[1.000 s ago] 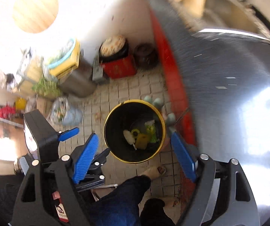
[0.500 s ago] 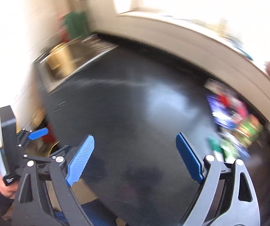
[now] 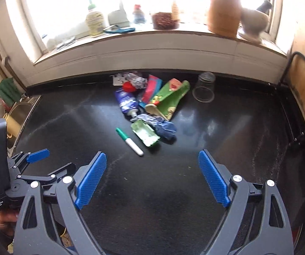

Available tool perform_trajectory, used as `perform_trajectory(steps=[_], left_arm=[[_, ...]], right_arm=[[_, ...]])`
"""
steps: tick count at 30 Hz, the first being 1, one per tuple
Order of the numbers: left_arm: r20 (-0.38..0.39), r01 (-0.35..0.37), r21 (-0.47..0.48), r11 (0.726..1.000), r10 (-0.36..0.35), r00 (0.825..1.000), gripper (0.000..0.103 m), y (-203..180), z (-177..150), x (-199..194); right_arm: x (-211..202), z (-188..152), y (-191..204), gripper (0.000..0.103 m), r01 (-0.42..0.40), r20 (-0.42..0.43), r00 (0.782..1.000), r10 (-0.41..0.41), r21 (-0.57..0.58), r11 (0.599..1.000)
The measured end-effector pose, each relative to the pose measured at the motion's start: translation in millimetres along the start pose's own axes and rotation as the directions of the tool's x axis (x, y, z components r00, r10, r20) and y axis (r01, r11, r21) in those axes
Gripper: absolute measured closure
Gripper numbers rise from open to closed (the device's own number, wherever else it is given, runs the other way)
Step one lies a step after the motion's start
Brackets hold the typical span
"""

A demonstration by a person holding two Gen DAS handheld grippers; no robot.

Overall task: Collect trash
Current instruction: 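Return both tools to the countertop, then grasp the green-capped marker with left tool while right tool grasps clear cup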

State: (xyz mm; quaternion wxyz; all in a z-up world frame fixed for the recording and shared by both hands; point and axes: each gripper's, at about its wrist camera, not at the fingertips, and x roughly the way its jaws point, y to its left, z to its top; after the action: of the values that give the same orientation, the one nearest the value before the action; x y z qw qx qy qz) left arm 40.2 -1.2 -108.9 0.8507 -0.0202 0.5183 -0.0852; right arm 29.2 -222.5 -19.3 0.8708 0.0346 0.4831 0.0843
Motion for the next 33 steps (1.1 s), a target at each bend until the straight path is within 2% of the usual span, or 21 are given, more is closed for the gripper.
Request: perform_trajectory(steps=[3,10,13,18,20,27,33], left_arm=[[-0.037,-0.007,-0.027,1.0,0.006,0.999,0.009,-12,9,18],[-0.092,-0.104,-0.104,0.989,0.094,0.991,0.009,-35,32,77],[-0.139,-0.13,-0.162,0.978,0.108,0.984,0.009,-35,38,104],[-0.171,-0.176,-0.216,0.96,0.14,0.975,0.009,-32,45,134],[-0.161,-0.159,-0.248,0.955,0.122,0.979,0.008,-29,48,139],[-0.16,-0.25,-0.198,0.948,0.22,0.962,0.008,-35,59,153],[-0.126,-0.258,-0.188,0.948,0.237,0.963,0.009,-34,59,152]], right_arm=[[8,3,-18,0.017,-0.003,-0.006,1.0,0.003,0.014,1.0],[30,20,-46,0.017,0.002,-0.021,1.0,-0.002,0.003,1.0],[45,27,-61,0.017,-0.002,-0.038,0.999,0.002,0.005,1.0],[78,37,-80,0.017,-0.012,-0.088,0.996,0.011,-0.016,1.0],[90,41,-85,0.017,-0.015,-0.103,0.995,0.013,-0.023,1.0],[156,71,-109,0.017,-0.006,-0.136,0.991,0.004,-0.014,1.0],[213,104,-129,0.017,0.015,-0.145,0.989,-0.016,-0.007,1.0]])
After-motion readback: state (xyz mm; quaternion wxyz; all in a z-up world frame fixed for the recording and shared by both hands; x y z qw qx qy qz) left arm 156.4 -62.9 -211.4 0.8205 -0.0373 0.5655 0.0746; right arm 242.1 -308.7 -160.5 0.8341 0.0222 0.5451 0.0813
